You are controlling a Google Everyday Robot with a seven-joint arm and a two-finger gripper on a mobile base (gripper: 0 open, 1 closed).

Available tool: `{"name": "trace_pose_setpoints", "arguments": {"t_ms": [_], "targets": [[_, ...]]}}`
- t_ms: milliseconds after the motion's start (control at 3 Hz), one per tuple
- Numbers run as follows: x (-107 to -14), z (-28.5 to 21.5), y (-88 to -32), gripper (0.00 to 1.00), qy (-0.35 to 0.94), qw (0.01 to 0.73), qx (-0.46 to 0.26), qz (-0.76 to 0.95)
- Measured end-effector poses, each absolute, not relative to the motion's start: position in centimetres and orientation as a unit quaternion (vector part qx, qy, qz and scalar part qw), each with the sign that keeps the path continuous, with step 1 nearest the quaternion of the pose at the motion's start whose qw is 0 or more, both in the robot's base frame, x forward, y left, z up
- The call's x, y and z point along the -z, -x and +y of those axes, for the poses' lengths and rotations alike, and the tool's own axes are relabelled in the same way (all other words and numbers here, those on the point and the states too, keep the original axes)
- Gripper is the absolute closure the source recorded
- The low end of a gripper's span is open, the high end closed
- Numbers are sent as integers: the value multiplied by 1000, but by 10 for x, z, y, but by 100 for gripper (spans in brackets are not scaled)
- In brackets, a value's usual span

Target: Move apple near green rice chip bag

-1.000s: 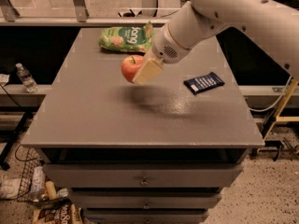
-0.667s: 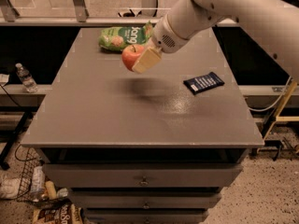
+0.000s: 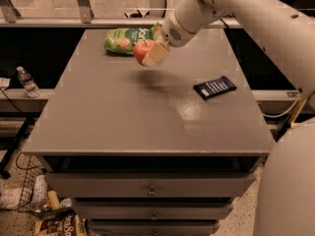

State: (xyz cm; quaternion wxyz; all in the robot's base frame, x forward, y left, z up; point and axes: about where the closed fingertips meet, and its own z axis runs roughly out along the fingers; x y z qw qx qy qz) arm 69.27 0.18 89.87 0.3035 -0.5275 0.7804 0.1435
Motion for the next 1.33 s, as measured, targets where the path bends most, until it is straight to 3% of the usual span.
{"name": "trace_pose_setpoints", "arguments": {"t_ms": [1333], "targets": [[-854, 21, -750, 100, 521, 312, -145, 781]]}}
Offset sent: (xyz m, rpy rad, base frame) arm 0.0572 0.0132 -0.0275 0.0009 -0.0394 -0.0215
